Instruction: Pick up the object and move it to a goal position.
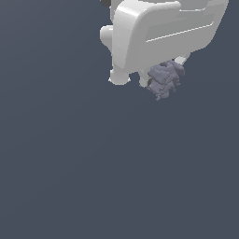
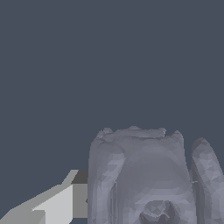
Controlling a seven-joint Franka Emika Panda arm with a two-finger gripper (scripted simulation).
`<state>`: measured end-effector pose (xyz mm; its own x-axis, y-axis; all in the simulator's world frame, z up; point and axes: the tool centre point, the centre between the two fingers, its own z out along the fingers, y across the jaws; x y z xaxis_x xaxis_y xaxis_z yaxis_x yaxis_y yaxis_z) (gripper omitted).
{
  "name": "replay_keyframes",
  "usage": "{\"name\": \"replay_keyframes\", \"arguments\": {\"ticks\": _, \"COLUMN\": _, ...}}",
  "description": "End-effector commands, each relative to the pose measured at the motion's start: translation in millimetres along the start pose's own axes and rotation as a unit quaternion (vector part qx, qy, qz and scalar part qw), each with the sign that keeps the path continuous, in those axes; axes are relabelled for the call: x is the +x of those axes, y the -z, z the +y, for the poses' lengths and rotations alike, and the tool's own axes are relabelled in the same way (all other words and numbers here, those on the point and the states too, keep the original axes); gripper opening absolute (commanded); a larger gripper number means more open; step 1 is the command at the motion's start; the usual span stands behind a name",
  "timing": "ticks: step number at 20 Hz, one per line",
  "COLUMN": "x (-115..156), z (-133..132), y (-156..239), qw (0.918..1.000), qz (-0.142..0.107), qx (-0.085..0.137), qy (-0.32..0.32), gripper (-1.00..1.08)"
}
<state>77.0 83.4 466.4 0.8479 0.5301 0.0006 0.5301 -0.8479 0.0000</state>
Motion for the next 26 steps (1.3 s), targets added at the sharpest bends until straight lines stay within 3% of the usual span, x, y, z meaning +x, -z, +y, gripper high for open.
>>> {"name": "replay_keyframes", "arguments": {"ticks": 1, "x": 2, "z": -2, "y": 9, "qw": 1.0, "qz": 0.0, "qx": 0.0, "qy": 0.0, "gripper": -1.0}}
{"name": "replay_keyframes", "arguments": {"ticks": 26, "x": 7, "z": -8, "y": 35, "qw": 1.0, "qz": 0.0, "qx": 0.0, "qy": 0.0, "gripper": -1.0}}
